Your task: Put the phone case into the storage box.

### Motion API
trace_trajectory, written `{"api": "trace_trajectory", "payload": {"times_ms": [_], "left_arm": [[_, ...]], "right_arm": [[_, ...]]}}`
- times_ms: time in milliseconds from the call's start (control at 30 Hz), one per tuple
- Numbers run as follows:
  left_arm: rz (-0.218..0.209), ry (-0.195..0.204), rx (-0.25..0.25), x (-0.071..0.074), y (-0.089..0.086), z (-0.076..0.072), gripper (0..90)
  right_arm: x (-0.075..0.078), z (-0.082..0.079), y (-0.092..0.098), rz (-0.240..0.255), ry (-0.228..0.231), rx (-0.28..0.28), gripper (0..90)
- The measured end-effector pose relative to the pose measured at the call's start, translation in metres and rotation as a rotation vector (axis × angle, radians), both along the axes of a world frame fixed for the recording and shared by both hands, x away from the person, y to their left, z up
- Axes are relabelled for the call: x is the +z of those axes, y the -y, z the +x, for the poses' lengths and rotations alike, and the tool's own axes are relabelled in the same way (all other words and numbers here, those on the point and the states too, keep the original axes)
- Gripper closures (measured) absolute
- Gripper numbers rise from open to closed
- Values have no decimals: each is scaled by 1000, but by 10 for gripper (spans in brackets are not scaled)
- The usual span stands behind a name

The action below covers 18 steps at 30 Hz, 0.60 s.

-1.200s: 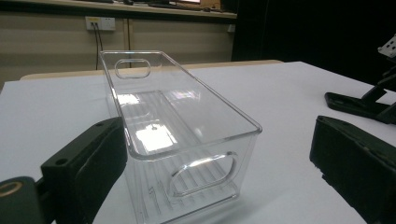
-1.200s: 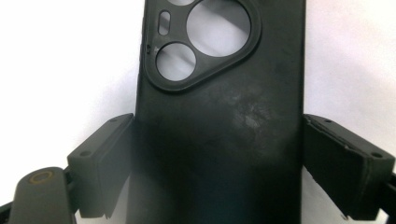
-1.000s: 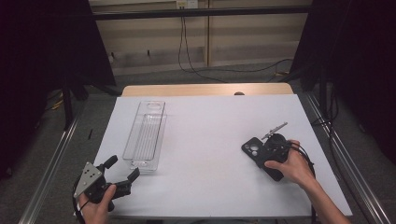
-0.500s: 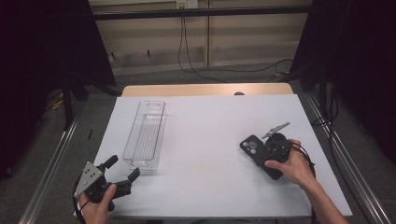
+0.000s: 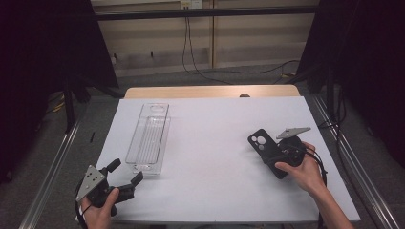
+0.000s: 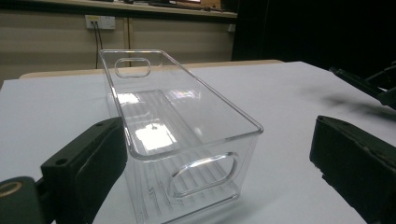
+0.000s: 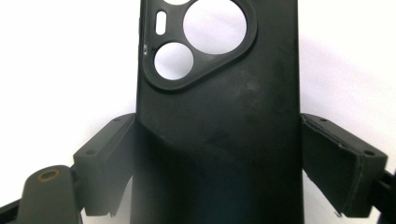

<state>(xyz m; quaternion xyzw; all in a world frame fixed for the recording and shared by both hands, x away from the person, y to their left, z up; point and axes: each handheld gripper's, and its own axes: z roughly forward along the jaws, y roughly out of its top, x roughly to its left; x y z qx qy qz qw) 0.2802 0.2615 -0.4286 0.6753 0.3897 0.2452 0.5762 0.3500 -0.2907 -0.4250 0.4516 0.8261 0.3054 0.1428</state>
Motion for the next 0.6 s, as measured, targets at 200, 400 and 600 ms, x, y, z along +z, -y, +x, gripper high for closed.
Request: {"api": "trace_trajectory", "payload": {"times_ms": [200, 400, 600], "left_arm": [[-1, 1, 0, 1, -1, -1, 43], [-3, 0, 2, 1, -1, -1, 40], [-15, -5, 6, 1, -1, -1, 39]], "right_arm": [[3, -4, 4, 72, 75, -4, 148], [-2, -9, 4, 109, 119, 2, 148], [-5, -12, 4, 152, 168, 2, 148]]}}
